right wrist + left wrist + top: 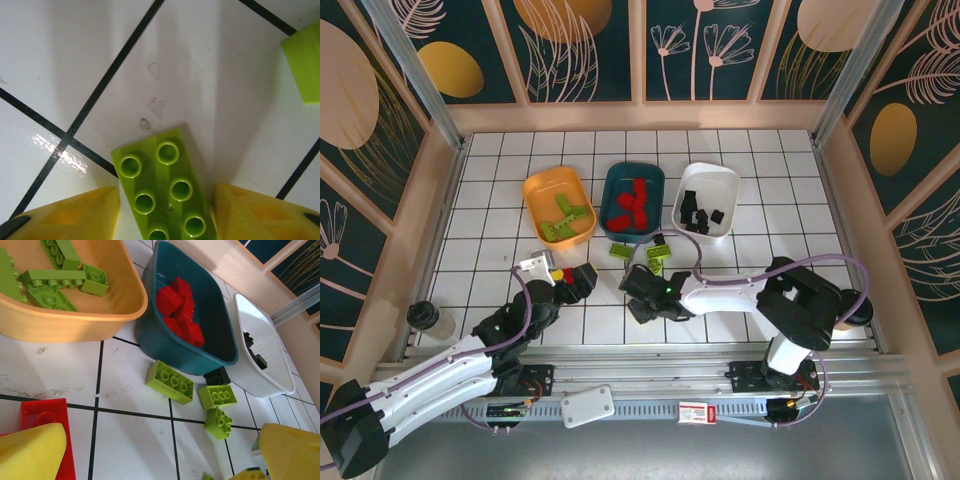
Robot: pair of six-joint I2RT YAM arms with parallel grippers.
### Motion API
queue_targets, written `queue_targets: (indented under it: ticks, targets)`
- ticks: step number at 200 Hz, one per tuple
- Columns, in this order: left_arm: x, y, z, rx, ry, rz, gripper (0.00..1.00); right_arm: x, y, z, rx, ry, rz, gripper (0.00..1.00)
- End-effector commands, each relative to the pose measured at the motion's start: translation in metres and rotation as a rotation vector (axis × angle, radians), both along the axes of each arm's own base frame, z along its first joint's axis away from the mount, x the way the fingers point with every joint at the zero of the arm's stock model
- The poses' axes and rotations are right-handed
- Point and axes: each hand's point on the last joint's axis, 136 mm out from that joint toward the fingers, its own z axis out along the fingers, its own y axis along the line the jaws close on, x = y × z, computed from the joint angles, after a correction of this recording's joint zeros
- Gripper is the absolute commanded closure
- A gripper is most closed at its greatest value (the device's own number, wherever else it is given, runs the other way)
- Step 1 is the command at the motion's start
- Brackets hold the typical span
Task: Sort the legos into containers by color
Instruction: Pick up the lego from the bottom-center of the table.
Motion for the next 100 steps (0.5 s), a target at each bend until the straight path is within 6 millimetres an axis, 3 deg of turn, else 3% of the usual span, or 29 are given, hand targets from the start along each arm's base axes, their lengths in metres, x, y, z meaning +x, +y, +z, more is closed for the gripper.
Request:
queue_targets:
  ticks: [1, 27, 46, 100]
  targets:
    - [0.002, 0.004, 0.000, 0.003, 0.003, 0.023, 0.02, 0.001, -0.021, -0.023, -0.153, -0.025, -0.020, 0.55]
    - [0.002, 0.003, 0.000, 0.007, 0.005, 0.019, 0.01, 0.004, -0.014, -0.018, -0.118, -0.037, -0.009, 0.69]
    - [0.002, 0.003, 0.000, 0.011, 0.008, 0.017, 0.02, 0.006, -0.003, -0.004, -0.032, -0.051, 0.004, 0.76]
    - [0.004, 0.003, 0.010, 0.027, 0.002, 0.025, 0.01, 0.022, 0.035, 0.085, 0.402, -0.060, 0.052, 0.83]
